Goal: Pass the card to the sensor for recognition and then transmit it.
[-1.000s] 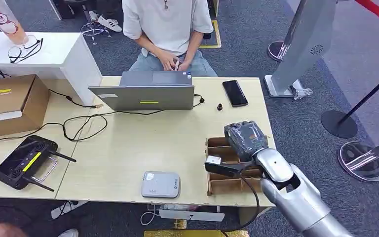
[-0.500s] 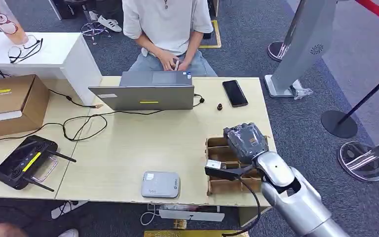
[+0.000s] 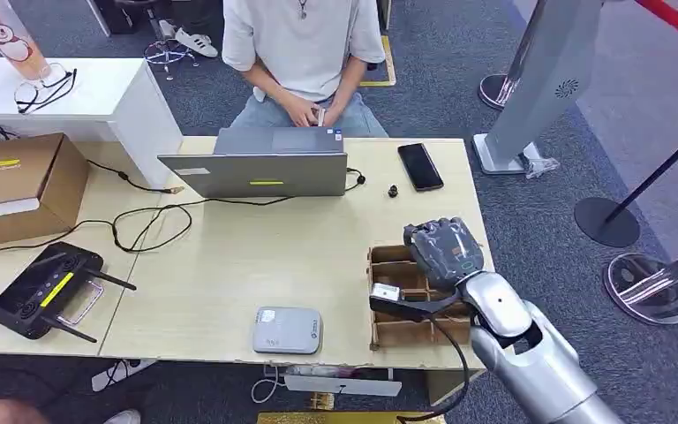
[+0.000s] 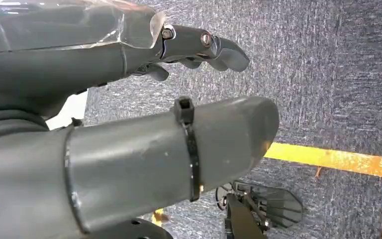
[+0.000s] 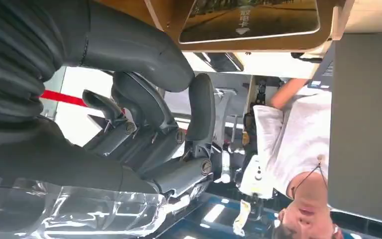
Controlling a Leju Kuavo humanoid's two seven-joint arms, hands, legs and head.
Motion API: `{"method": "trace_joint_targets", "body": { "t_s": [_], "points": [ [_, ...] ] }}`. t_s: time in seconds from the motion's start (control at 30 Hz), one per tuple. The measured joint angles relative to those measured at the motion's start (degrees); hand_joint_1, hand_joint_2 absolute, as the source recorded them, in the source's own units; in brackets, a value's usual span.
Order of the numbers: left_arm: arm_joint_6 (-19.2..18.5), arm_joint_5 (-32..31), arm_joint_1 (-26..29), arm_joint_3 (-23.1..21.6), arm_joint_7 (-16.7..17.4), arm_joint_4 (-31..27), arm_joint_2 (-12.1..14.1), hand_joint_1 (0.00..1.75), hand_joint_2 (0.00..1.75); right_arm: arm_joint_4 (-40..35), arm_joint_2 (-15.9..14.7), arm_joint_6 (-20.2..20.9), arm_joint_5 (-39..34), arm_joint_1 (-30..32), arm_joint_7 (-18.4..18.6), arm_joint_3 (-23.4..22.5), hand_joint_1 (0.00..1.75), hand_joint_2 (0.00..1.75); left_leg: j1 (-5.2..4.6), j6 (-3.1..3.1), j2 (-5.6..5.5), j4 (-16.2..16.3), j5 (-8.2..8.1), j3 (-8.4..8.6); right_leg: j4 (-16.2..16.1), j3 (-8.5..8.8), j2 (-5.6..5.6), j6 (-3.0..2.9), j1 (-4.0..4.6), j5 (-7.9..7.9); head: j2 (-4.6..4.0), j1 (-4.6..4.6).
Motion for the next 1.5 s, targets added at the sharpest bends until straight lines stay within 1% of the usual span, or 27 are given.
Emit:
{"method": "trace_joint_targets", "body": {
  "t_s": [0.17, 0.2, 0.23, 0.27, 0.6, 0.87, 1.07, 1.2, 1.37, 1.43, 1.5],
  "points": [
    [0.0, -0.1, 0.0, 0.0, 0.0, 0.0, 0.0, 0.00, 0.00, -0.7, 0.0, -0.8, 1.0, 0.5, 0.0, -0.9, 1.73, 1.75, 0.00, 0.00, 0.00, 0.0, 0.00, 0.00, 0.0, 0.00, 0.00, 0.00, 0.00, 0.00, 0.00, 0.00],
    [0.0, -0.2, 0.0, 0.0, 0.0, 0.0, 0.0, 0.00, 0.00, -0.9, 0.0, -0.8, 1.0, 0.6, 0.2, -1.0, 1.29, 1.75, 0.00, 0.00, 0.00, 0.0, 0.00, 0.00, 0.0, 0.00, 0.00, 0.00, 0.00, 0.00, 0.00, 0.00],
    [0.0, -0.2, 0.0, 0.0, 0.0, 0.0, 0.0, 0.00, 0.00, -1.1, 0.0, -0.8, 1.3, 0.9, 0.2, -1.3, 0.24, 1.75, 0.00, 0.00, 0.00, 0.0, 0.00, 0.01, 0.0, 0.00, 0.01, 0.00, 0.00, 0.00, 0.00, 0.00],
    [0.0, -0.2, 0.0, 0.0, 0.0, 0.0, 0.0, 0.00, 0.00, -1.5, -0.2, -0.8, 1.6, 1.2, 0.3, -1.6, 0.00, 1.75, 0.00, 0.00, 0.00, 0.0, 0.00, 0.01, 0.0, -0.01, -0.01, 0.00, 0.00, 0.00, 0.00, 0.00],
    [0.1, 0.5, 0.1, 0.0, -0.4, 0.0, 0.0, 0.00, 0.00, -8.7, -4.2, -1.5, 1.7, 7.1, 0.6, -4.1, 0.00, 1.75, 0.00, 0.00, -0.02, 0.0, -0.02, -0.01, 0.0, 0.00, -0.02, 0.00, 0.00, 0.00, 0.00, 0.00],
    [0.1, 0.7, 0.1, 0.0, -0.7, 0.0, 0.0, 0.00, 0.00, -13.2, -5.6, -1.6, -0.2, 10.0, -0.2, -5.6, 0.00, 1.75, 0.00, 0.00, -0.02, 0.0, -0.02, -0.01, 0.0, 0.00, -0.03, 0.00, 0.00, 0.00, 0.00, 0.00],
    [0.1, 0.7, 0.1, 0.0, -0.7, 0.0, 0.0, 0.00, 0.00, -16.4, -6.1, -0.4, -1.9, 12.1, -1.6, -6.1, 0.00, 1.75, -0.01, 0.00, -0.01, 0.0, -0.03, -0.01, 0.0, 0.00, -0.02, 0.00, 0.00, 0.00, 0.00, 0.00],
    [0.1, 0.6, 0.1, 0.0, -0.7, 0.0, 0.0, 0.00, 0.00, -17.6, -6.1, 1.5, -2.7, 12.8, -2.4, -5.8, 0.00, 1.75, 0.00, 0.00, -0.01, 0.0, -0.03, -0.01, 0.0, 0.00, -0.02, 0.00, 0.00, -0.01, 0.00, -0.02],
    [0.1, 0.6, 0.1, 0.0, -0.7, 0.0, 0.0, 0.00, 0.00, -17.7, -6.1, 1.7, -2.8, 12.8, -2.4, -5.7, 0.00, 1.75, 0.00, 0.00, -0.01, 0.0, -0.03, -0.02, 0.0, 0.00, -0.02, 0.00, 0.00, -0.01, 0.00, 0.00],
    [0.0, 0.4, 0.0, 0.0, -0.7, 0.0, 0.0, 0.00, 0.00, -17.7, -5.6, 3.1, -3.4, 12.7, -3.2, -4.0, 0.00, 1.75, 0.00, 0.00, -0.01, 0.0, -0.02, -0.02, 0.0, 0.01, -0.02, 0.00, 0.00, 0.00, 0.00, 0.00],
    [0.0, 0.4, 0.0, 0.0, -0.7, 0.0, 0.0, 0.00, 0.00, -17.7, -5.3, 3.4, -3.5, 12.5, -3.5, -3.3, 0.00, 1.75, 0.00, 0.00, -0.01, 0.0, -0.02, -0.02, 0.0, 0.01, -0.02, 0.00, 0.00, 0.00, 0.00, -0.02]
  ]
}}
